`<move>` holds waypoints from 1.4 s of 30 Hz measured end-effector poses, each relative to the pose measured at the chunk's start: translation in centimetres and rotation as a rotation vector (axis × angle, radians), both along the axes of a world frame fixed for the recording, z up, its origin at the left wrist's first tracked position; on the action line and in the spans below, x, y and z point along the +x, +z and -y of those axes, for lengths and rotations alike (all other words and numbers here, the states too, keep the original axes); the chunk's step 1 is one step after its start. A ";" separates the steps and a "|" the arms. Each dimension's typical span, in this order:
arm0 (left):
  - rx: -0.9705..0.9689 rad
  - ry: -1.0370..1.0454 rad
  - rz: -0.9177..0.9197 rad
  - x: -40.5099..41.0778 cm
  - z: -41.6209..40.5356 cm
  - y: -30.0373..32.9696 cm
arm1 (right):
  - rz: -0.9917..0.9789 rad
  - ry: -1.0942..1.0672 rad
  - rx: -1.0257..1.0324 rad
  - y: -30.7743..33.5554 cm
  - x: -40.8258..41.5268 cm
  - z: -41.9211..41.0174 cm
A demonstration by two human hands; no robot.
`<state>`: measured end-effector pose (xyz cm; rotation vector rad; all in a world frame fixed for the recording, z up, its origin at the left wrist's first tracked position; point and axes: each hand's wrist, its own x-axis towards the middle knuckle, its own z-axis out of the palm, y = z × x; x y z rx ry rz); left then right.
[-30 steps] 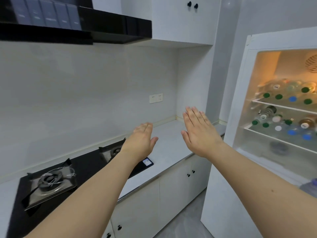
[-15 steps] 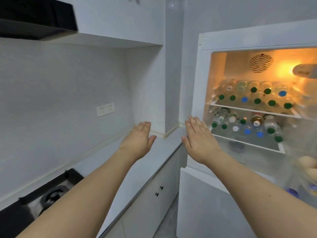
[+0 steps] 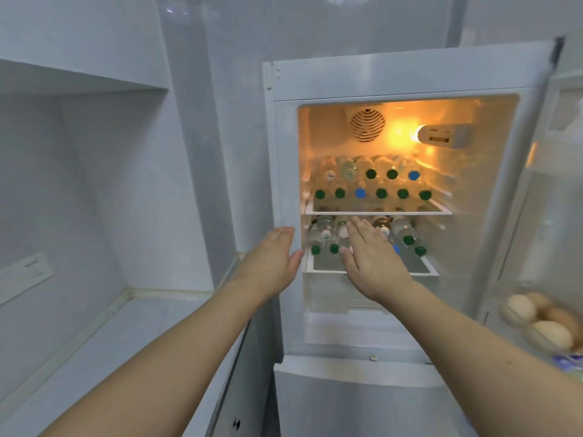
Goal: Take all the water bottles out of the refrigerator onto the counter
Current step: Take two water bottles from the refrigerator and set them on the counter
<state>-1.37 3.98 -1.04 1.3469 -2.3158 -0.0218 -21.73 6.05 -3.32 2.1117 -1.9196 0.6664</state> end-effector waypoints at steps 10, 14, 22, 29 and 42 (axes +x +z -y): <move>-0.024 -0.094 -0.131 -9.8 11.0 1.3 | 0.148 -0.159 0.009 2.5 -7.5 8.2; 0.004 -0.027 -0.148 -12.8 16.2 3.4 | 0.142 -0.148 -0.002 4.4 -10.1 13.4; 0.054 0.163 -0.120 -17.1 25.8 7.0 | -0.144 -0.110 -0.072 7.0 -12.4 24.6; 0.072 0.302 0.090 -20.0 33.4 5.8 | -0.397 -0.096 -0.161 7.0 -13.7 33.1; -0.172 0.317 0.218 -21.0 37.0 4.0 | -0.462 -0.094 -0.198 5.6 -13.9 37.5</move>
